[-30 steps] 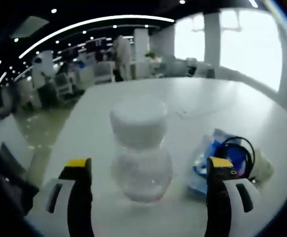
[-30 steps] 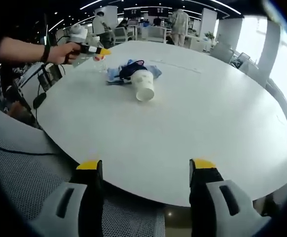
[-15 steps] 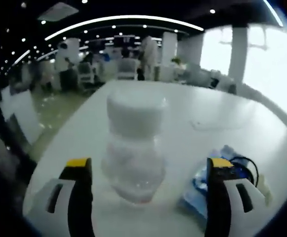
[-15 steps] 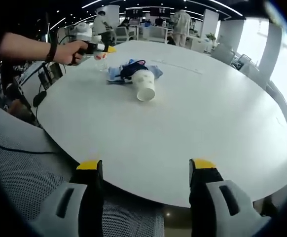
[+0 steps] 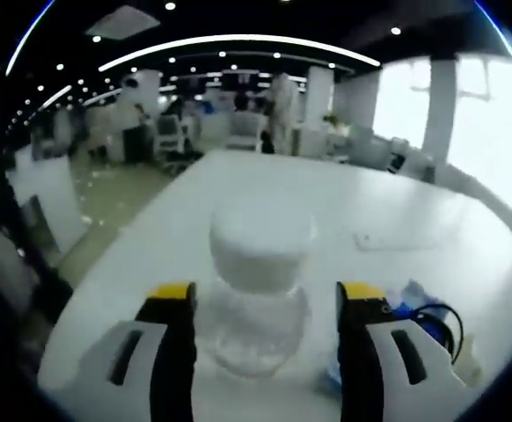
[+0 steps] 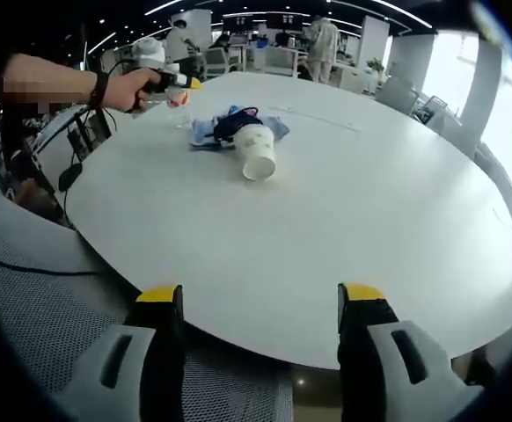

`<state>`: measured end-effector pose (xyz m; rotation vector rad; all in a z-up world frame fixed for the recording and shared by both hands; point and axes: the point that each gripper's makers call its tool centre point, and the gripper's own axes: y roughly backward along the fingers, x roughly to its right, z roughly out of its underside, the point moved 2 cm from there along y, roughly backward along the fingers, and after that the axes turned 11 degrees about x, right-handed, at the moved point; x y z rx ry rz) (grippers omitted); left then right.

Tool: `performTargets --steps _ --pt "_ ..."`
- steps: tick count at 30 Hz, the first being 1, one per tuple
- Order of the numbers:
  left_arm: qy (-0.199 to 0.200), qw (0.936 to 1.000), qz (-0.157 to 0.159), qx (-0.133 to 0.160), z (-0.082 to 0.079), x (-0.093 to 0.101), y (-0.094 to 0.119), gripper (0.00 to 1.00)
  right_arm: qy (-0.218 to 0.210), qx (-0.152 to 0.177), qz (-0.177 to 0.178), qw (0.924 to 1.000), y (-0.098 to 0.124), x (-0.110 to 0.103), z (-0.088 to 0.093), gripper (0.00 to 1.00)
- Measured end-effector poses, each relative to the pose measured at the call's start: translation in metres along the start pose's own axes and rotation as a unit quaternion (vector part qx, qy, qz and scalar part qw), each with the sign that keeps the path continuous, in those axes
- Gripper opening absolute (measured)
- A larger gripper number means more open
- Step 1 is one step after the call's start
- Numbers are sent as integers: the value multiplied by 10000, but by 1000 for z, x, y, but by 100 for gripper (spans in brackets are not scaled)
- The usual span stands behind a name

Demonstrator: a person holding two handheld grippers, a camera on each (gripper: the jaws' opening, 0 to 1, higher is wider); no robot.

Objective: Arrange the tabletop items into an orderly group along one side of the table until the central work area is clear of visible clutter.

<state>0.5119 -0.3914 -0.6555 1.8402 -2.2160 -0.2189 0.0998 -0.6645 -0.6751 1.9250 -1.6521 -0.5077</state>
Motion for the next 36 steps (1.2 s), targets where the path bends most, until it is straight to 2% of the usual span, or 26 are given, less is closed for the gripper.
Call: performTargets --steps 2,3,9,11,13,16,22,25,29,31,32,34,36 --pt "-53 9999 -89 -47 1 -6 0 48 -29 5 -5 10000 0 0 0 71" --pt "40 10000 -12 -61 2 -4 0 47 -37 6 -2 10000 0 0 0 71" --pt "-247 9980 560 -154 1 1 -1 47 -87 10 14 10000 1 1 0 71" --pt "-362 9950 905 -219 1 3 -4 47 -87 8 7 10000 1 1 0 71" --pt "-422 9897 1344 -267 1 7 -6 47 -86 7 3 10000 1 1 0 71" --pt "-622 9805 1816 -423 2 5 -8 47 -82 6 -4 10000 1 0 0 71" --pt "-833 9689 2267 -545 2 4 -13 47 -69 3 -24 10000 0 0 1 71" --pt "-875 9670 2330 -551 2 5 -12 47 -80 7 -15 10000 0 0 1 71" --pt "-726 9727 2144 -505 2 3 -14 47 -85 5 -8 10000 0 1 1 71" --pt "-522 9772 2022 -383 -1 6 -15 55 -86 9 0 10000 -1 1 0 71" --pt "-291 9778 2051 -304 -3 13 -13 61 -89 11 4 10000 -1 2 0 71" --pt "-354 9789 1993 -284 -3 16 -10 65 -96 11 9 10000 -1 2 0 71" --pt "-388 9827 1789 -298 1 17 -11 71 -107 16 33 9999 0 3 0 72"
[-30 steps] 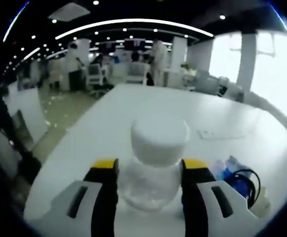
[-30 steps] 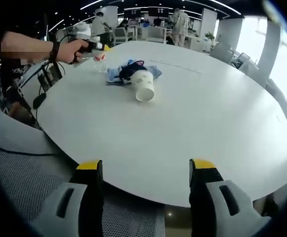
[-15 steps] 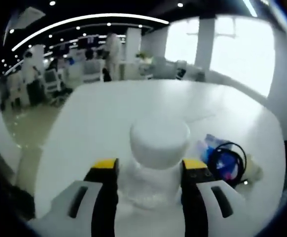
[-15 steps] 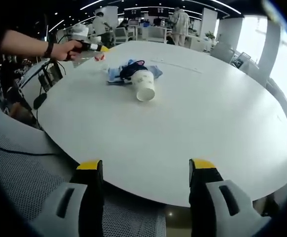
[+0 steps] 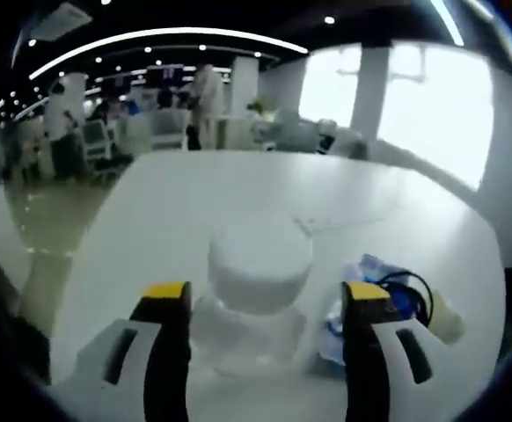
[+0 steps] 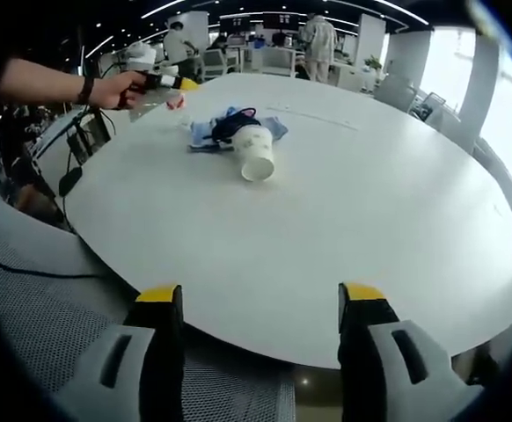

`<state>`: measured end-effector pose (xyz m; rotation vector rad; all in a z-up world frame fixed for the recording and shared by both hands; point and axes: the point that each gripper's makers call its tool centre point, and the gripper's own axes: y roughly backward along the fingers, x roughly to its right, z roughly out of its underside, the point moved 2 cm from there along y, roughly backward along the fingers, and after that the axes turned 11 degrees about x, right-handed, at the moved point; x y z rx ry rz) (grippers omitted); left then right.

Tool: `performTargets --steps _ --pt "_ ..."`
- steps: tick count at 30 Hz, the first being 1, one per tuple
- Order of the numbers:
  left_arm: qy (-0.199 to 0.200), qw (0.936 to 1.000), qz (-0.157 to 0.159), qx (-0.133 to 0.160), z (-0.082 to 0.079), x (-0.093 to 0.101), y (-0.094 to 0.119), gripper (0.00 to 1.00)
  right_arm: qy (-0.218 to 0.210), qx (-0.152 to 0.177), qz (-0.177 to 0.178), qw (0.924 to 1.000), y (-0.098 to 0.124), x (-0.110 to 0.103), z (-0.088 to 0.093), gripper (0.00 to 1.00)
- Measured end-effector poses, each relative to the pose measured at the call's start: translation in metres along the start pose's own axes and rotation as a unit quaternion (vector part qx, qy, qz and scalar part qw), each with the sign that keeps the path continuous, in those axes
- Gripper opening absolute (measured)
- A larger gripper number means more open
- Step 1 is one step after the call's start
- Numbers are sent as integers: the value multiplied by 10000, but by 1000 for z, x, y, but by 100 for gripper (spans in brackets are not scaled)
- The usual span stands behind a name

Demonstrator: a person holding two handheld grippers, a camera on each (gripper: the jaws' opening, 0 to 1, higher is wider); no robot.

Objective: Arrange the tabletop items into an orderly group along one side of the table until the central work area is clear of visible clutter.

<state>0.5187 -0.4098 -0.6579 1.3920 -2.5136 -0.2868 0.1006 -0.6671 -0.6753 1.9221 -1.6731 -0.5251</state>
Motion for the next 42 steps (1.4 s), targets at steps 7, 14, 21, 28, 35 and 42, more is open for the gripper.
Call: performTargets --steps 7,14,21,28,35,42 --pt "395 9964 -753 3 15 -2 2 85 -145 51 -9 9999 0 1 -1 74" --pt "1036 9857 -1323 127 25 3 3 92 -554 130 -58 9984 2 2 -2 77" --pt "735 9821 -1732 72 27 -1 3 94 -539 99 -122 9984 2 -2 -1 78" --pt "844 9782 -1896 28 30 -4 4 88 -591 97 -81 9982 3 0 0 78" --pt "535 9800 -1905 -217 33 -13 12 47 -557 119 -65 9984 4 0 -1 77" --pt "5 9925 -1172 -353 32 -12 11 46 -484 92 -74 9988 3 0 -1 76"
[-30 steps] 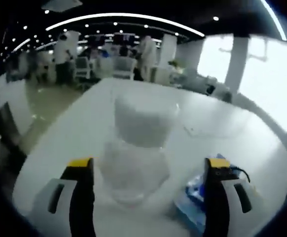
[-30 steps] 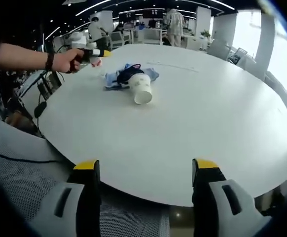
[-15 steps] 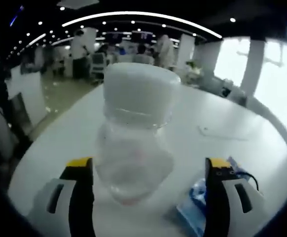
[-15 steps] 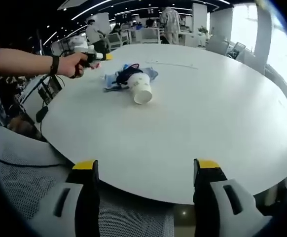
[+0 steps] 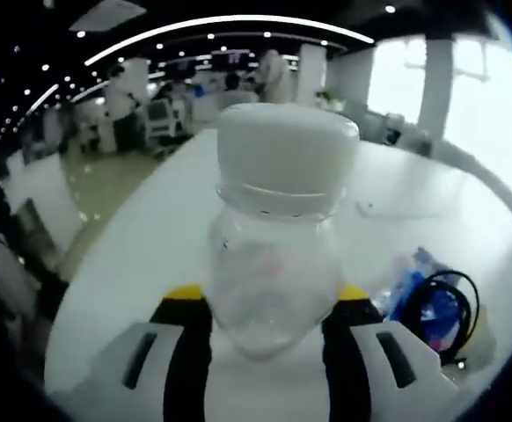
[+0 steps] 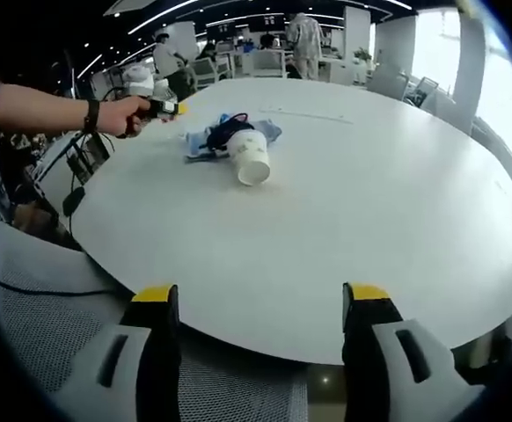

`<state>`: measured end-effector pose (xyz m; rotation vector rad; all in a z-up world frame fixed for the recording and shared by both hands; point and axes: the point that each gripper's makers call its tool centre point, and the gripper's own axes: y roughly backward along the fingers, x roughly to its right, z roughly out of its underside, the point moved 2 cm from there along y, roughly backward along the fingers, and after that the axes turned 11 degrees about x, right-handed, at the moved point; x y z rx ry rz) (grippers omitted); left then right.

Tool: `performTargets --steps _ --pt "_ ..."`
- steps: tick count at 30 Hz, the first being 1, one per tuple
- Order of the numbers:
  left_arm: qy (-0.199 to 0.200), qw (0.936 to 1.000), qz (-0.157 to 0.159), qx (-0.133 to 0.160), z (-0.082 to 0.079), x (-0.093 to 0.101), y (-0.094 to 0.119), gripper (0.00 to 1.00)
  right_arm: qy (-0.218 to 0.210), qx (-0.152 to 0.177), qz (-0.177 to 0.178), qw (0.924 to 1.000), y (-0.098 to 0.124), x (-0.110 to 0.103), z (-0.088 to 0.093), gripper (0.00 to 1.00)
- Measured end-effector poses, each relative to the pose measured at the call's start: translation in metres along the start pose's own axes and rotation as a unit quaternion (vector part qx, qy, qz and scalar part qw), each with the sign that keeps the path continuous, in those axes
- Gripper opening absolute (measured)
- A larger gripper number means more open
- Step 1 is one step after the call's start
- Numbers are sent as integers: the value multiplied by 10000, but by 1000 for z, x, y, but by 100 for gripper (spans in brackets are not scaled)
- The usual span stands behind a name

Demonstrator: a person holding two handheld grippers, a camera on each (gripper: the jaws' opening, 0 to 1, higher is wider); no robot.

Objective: Arrange the tabletop items into an orderly group along one side of the table until the central work area is clear of visible clutter.

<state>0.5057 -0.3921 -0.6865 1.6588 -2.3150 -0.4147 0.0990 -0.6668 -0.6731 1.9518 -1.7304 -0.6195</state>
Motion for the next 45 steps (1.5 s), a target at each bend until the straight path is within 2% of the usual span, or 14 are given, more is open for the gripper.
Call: performTargets --steps 4,10,14,23,24,25,27,28,32,33,37,38,41,45 --pt "-465 9965 688 -100 0 3 -2 46 -21 20 13 10000 1 1 -1 75" --pt "-1177 9766 1782 -232 4 11 -2 46 65 -7 -35 10000 1 -2 0 75" --pt "-1591 9704 1790 -328 5 5 -2 46 73 -12 -44 10000 0 -2 0 75" --pt "-1463 9733 1739 -319 6 6 -4 47 71 -12 -35 10000 0 -1 0 75" --pt "-1502 9743 1624 -429 8 3 -3 51 71 -14 -35 10000 0 -1 0 75" --pt "-1434 9758 1588 -450 10 3 -4 66 72 -16 -34 10000 0 -1 0 75" --pt "-819 9832 1565 -458 13 10 -3 92 70 -14 -33 10000 0 -1 0 75" --pt "-720 9839 1577 -441 12 12 -2 96 69 -14 -32 10000 0 -1 0 75" --pt "-306 9931 1100 -262 10 7 -2 89 60 -24 -31 10000 0 -1 1 74" --pt "-68 9967 795 -167 9 2 -3 89 62 -26 -33 10000 0 -1 1 74" --pt "727 9974 -20 10 10 -11 -1 95 70 -41 -45 10000 -1 -2 1 74" --pt "814 9967 -63 40 11 -10 -1 94 72 -41 -44 10000 -1 -2 1 74" --pt "723 9972 -134 118 12 0 2 86 62 -32 -34 10000 -1 -1 1 74" --pt "671 9968 -374 239 8 1 2 64 61 -54 -55 10000 0 -2 2 74"
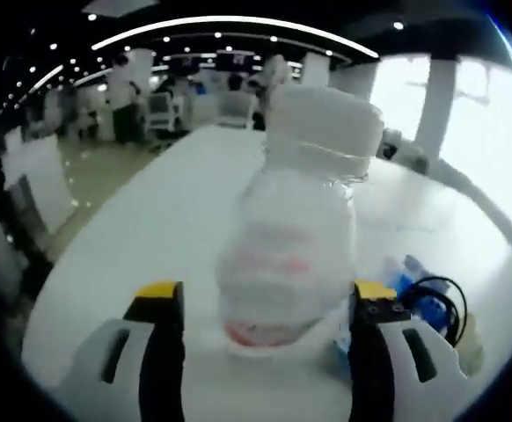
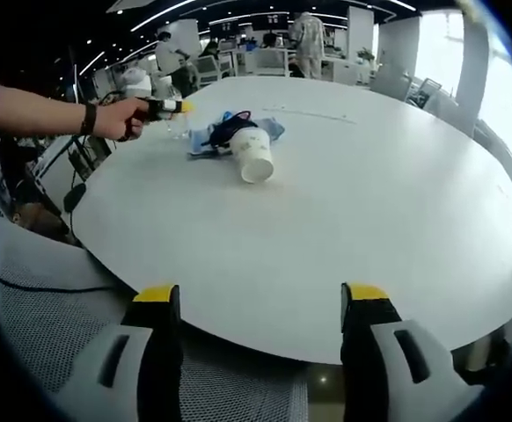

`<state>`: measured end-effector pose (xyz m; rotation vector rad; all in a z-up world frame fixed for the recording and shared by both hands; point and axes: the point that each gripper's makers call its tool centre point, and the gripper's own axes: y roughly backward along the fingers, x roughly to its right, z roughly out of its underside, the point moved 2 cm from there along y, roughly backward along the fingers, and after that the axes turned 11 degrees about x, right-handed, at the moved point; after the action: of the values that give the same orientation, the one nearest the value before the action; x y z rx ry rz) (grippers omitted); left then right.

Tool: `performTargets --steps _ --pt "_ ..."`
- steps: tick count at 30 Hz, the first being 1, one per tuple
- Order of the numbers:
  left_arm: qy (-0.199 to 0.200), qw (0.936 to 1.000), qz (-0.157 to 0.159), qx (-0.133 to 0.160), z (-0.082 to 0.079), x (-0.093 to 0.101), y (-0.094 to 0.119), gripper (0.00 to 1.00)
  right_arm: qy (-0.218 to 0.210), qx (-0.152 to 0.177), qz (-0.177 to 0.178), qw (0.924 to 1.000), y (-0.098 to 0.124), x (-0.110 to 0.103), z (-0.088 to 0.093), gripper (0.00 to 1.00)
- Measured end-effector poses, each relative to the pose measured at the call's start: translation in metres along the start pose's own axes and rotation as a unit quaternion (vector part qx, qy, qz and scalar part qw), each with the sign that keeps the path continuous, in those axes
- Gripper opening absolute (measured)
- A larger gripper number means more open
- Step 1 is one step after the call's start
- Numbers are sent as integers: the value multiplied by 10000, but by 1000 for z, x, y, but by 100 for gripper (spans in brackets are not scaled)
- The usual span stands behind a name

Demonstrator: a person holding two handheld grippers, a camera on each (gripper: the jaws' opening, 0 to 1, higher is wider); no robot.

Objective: Arrange the tabletop items into an orderly group along one side of the table until the central work area is clear of visible clutter.

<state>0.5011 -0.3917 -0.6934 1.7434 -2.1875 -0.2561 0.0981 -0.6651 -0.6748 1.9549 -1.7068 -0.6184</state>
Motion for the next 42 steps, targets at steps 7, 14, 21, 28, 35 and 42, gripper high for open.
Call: performTargets --steps 7,14,21,28,35,42 --pt "-313 9995 9 44 -4 -1 -1 43 31 -23 -38 10000 0 -1 1 74" --pt "-518 9978 406 -117 -2 0 5 42 22 -23 -53 10000 0 -2 1 73" --pt "-581 9974 402 -135 -4 -7 4 42 32 -24 -63 10000 -1 -2 1 73" --pt "-653 9970 340 -225 0 -7 3 49 59 -43 -81 9999 -1 -3 2 73" --pt "-354 9977 486 -317 9 -6 14 84 54 -23 -81 9999 -2 -3 0 73" --pt "-279 9977 504 -365 21 -7 48 86 68 25 -91 9999 -2 -3 -2 73"
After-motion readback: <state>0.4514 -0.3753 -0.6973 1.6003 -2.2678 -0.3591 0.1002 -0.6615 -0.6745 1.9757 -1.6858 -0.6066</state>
